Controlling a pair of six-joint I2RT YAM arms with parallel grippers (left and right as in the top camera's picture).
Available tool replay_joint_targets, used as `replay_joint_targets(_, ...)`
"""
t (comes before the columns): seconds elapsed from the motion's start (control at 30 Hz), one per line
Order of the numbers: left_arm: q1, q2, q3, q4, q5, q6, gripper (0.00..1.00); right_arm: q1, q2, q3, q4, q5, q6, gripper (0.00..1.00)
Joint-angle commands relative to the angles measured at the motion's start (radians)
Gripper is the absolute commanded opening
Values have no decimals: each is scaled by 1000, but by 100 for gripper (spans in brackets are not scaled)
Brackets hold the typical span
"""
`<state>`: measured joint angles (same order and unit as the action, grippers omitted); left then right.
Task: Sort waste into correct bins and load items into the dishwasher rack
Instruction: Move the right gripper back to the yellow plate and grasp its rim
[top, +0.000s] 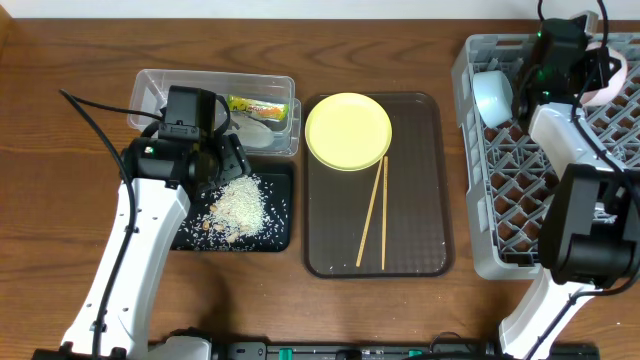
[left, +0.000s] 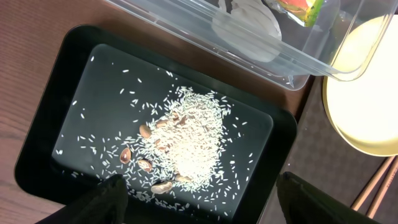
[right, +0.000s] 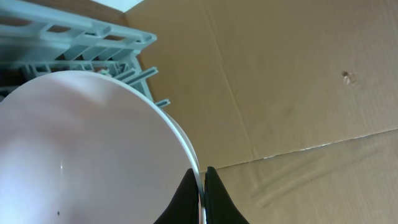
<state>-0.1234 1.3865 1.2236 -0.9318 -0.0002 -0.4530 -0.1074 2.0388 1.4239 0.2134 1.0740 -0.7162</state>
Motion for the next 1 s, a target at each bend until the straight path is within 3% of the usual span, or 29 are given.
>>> replay_joint_targets(0.0,5,-6,9,-3,-11,-13,79,21,28,2,-18,9,34,1)
replay_joint_targets(0.43,5,-6,9,-3,-11,-13,79,122,27,2,-159,-87,252,2)
replay_joint_targets(0.63,5,-6,9,-3,-11,-13,79,163,3,2,-211,-80,264,23)
replay_joint_targets(0.8,5,-6,9,-3,-11,-13,79,188,-64,2,-335,-162,388,42)
replay_joint_targets(0.97,5,-6,9,-3,-11,-13,79,188,-205,2,-524,-368,557,46)
